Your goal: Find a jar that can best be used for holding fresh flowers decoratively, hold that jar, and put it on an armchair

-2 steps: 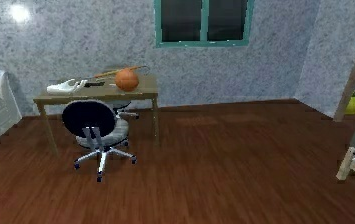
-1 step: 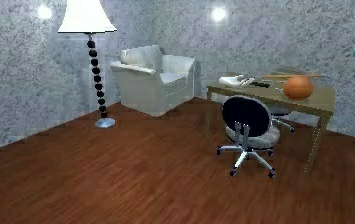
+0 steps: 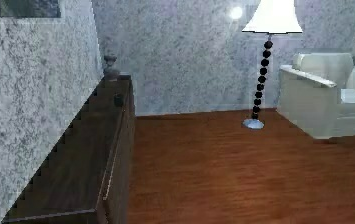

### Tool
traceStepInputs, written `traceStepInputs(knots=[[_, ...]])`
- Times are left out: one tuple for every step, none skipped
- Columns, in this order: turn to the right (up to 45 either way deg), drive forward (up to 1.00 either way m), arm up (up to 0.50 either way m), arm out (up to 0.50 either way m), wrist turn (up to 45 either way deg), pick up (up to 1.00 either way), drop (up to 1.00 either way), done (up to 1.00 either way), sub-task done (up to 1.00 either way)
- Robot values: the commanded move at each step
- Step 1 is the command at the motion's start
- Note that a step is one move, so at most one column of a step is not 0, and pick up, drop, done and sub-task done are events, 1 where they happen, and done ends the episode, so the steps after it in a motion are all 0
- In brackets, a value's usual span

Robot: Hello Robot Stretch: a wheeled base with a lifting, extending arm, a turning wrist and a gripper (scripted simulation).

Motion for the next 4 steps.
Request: traceStepInputs(knots=[[0.0, 1.0, 0.0, 0.0, 0.0, 0.0, 0.0, 0.0, 0.0], [0.0, 0.1, 0.0, 0.0, 0.0, 0.0, 0.0, 0.0, 0.0], [-6.0, 0.0, 0.0, 0.0, 0.0, 0.0, 0.0, 0.0, 0.0], [0.0, 1.0, 0.0, 0.0, 0.0, 0.0, 0.0, 0.0, 0.0]])
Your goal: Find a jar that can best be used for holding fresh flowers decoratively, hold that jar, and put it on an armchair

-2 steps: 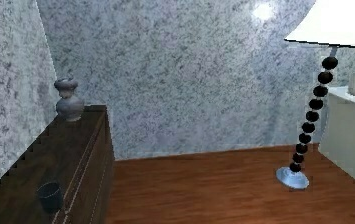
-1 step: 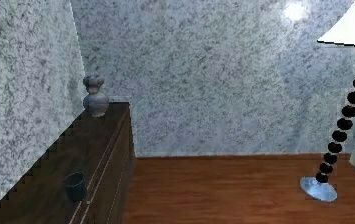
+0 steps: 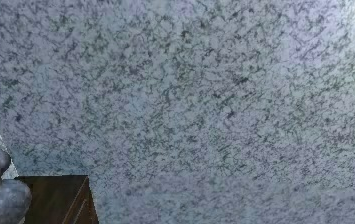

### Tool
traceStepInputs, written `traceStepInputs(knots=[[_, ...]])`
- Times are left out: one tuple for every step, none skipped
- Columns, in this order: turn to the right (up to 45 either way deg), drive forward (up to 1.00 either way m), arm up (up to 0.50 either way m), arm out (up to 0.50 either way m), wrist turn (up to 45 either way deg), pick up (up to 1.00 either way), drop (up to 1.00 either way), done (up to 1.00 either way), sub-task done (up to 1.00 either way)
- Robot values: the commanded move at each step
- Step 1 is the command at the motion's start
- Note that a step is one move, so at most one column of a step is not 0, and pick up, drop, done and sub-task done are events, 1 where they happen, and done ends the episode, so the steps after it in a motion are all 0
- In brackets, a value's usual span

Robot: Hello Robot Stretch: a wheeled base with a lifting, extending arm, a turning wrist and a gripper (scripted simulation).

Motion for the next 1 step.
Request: traceStepInputs(knots=[[-3.0, 0.0, 0.0, 0.0, 0.0, 0.0, 0.0, 0.0, 0.0]])
